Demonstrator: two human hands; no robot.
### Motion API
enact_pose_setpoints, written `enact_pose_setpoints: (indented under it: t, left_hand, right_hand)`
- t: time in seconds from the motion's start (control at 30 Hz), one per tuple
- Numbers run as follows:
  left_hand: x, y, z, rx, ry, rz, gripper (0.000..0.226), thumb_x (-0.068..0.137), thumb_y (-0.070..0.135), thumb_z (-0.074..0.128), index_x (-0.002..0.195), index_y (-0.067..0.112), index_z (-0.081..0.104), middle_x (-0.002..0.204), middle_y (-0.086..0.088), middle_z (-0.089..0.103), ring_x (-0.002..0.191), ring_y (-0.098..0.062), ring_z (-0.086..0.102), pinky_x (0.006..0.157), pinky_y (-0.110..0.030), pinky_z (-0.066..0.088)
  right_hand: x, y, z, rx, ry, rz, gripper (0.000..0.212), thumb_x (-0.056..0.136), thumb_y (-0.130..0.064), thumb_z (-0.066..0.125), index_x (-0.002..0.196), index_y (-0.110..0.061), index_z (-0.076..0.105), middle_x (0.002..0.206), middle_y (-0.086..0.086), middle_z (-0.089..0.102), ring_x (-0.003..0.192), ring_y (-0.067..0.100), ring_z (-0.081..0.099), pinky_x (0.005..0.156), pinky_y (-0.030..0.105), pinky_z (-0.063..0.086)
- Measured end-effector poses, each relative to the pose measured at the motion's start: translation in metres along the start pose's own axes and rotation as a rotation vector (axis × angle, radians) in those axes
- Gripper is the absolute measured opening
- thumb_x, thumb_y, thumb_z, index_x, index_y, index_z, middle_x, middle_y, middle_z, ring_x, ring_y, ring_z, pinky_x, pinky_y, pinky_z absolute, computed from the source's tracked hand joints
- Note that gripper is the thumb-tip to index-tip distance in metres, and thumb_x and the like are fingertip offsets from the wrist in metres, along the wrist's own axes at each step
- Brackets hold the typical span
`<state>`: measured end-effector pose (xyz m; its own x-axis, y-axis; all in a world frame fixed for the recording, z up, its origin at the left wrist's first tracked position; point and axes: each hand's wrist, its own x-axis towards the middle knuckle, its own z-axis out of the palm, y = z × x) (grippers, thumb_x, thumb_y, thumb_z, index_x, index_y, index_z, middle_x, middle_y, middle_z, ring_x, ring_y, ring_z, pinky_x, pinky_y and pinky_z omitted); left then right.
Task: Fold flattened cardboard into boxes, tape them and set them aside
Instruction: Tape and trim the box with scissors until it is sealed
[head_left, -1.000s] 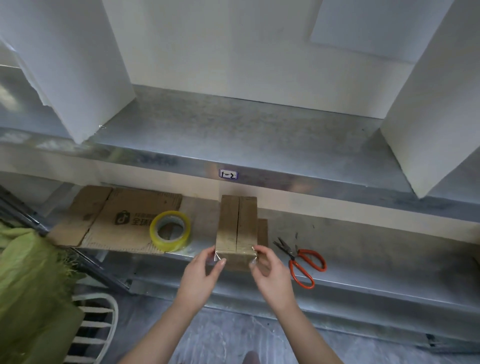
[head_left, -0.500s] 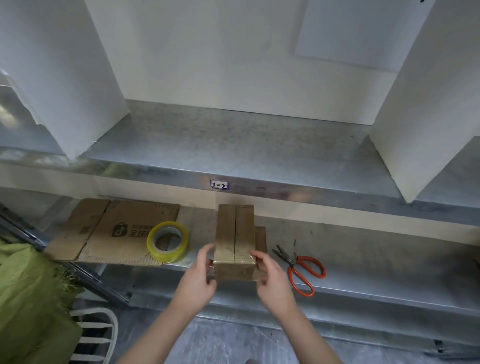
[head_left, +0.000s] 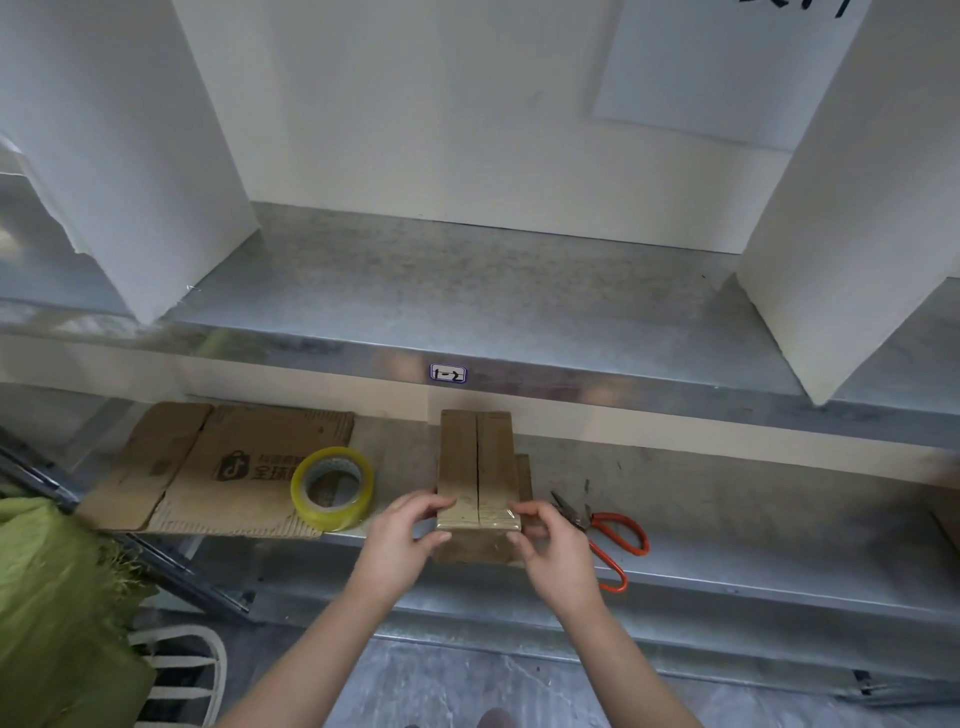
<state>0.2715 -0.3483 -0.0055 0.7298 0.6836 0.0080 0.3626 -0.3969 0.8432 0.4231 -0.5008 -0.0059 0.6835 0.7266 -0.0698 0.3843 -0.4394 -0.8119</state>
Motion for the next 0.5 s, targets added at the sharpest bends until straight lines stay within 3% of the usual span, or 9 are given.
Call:
enact_pose_setpoints:
  t: [0.13,0.23,0.33,0.43,0.5]
  left_hand:
    - [-0.009,0.0,0.009,-0.11,0.01,-0.069,0.043,0.074,0.016,0.081,0.112,0.033,0.067,0.118,0.021,0.059,0.107,0.01,0.055,0.096,-0.011,0.042]
    - [-0.02,0.003,0.021,-0.085,0.085,-0.041,0.037,0.074,0.015,0.08,0.108,0.026,0.069,0.114,0.023,0.059,0.102,0.017,0.054,0.089,-0.002,0.04]
    - [-0.027,0.011,0.034,-0.155,0.117,-0.08,0.036,0.075,0.016,0.08,0.103,0.034,0.067,0.114,0.017,0.064,0.098,0.01,0.06,0.092,-0.018,0.049]
    - [-0.016,0.015,0.029,-0.267,-0.021,-0.12,0.062,0.073,0.018,0.081,0.124,0.037,0.052,0.125,0.013,0.059,0.1,0.0,0.063,0.09,-0.03,0.053]
    - [0.003,0.014,0.017,-0.165,-0.12,-0.124,0.089,0.068,0.029,0.085,0.141,0.033,0.035,0.142,0.01,0.039,0.12,-0.006,0.05,0.103,-0.034,0.045]
  right_hand:
    - [-0.009,0.004,0.016,0.026,0.071,-0.015,0.031,0.082,-0.037,0.074,0.108,-0.033,0.057,0.111,-0.02,0.06,0.101,-0.003,0.057,0.083,0.015,0.048]
    - [-0.011,0.007,0.023,0.01,0.143,-0.013,0.028,0.084,-0.035,0.072,0.107,-0.031,0.057,0.111,-0.019,0.059,0.102,-0.001,0.056,0.082,0.028,0.054]
    - [-0.01,0.011,0.019,0.08,0.163,0.026,0.03,0.088,-0.025,0.068,0.111,-0.038,0.053,0.117,-0.015,0.06,0.112,0.007,0.055,0.092,0.029,0.048]
    - [-0.01,0.013,0.007,0.152,0.151,0.054,0.039,0.089,-0.027,0.068,0.119,-0.041,0.048,0.127,-0.011,0.053,0.12,0.008,0.048,0.104,0.031,0.04]
    - [-0.011,0.011,0.005,0.143,0.135,0.06,0.048,0.084,-0.037,0.072,0.125,-0.038,0.046,0.13,-0.009,0.047,0.122,0.006,0.044,0.104,0.026,0.036]
